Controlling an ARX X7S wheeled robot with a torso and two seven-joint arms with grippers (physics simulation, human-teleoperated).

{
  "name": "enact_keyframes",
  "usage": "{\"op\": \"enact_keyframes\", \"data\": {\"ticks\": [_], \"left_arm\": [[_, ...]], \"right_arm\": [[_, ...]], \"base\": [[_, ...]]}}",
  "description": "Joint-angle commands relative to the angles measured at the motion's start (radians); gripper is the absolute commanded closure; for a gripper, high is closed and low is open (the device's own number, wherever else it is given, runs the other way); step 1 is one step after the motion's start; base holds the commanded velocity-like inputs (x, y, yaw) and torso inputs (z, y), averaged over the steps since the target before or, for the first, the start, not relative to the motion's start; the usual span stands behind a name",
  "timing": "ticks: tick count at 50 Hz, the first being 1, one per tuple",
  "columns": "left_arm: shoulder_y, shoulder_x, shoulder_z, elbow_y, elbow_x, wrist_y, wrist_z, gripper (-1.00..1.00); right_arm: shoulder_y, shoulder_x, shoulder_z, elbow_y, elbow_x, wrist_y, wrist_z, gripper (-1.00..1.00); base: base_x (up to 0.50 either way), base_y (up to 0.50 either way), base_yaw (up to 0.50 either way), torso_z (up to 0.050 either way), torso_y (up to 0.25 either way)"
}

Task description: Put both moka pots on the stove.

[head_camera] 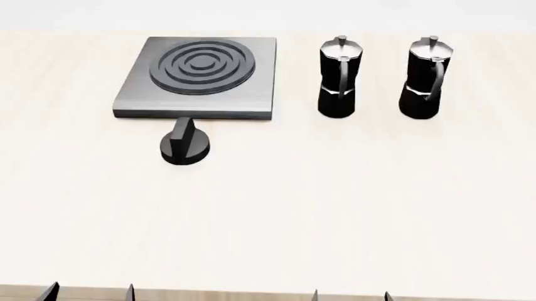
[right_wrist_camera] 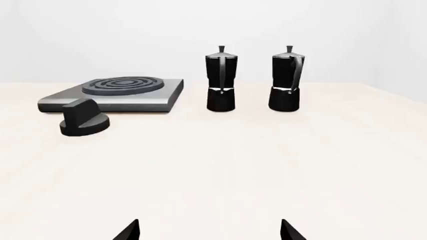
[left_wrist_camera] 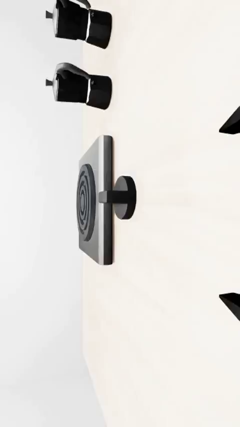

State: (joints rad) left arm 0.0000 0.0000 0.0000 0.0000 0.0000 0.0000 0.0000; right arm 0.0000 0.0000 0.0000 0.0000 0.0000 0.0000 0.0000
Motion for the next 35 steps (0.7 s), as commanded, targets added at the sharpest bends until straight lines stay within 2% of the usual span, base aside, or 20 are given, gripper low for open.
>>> {"op": "enact_keyframes", "data": {"ticks": [1, 15, 23, 35], "left_arm": [[-0.002, -0.012, 0.014, -0.007, -0.012, 0.005, -0.014, -1.00], [0.023, -0.056, 0.060, 0.108, -0.061, -0.061, -0.049, -1.00], [0.071, -0.081, 0.071, 0.375, -0.077, -0.170, -0.071, -1.00], [0.124, -0.108, 0.079, 0.679, -0.078, -0.256, -0.115, -1.00]], "right_arm": [[0.002, 0.012, -0.015, 0.003, 0.012, -0.001, 0.015, -1.00], [-0.011, 0.058, -0.073, -0.046, 0.001, -0.028, 0.086, -1.00], [-0.088, 0.082, -0.085, -0.399, 0.025, 0.111, 0.094, -1.00], [-0.145, 0.112, -0.094, -0.697, 0.038, 0.202, 0.116, -1.00]], "base": [[0.00, 0.00, 0.00, 0.000, 0.000], [0.00, 0.00, 0.00, 0.000, 0.000], [0.00, 0.00, 0.00, 0.000, 0.000], [0.00, 0.00, 0.00, 0.000, 0.000]]}}
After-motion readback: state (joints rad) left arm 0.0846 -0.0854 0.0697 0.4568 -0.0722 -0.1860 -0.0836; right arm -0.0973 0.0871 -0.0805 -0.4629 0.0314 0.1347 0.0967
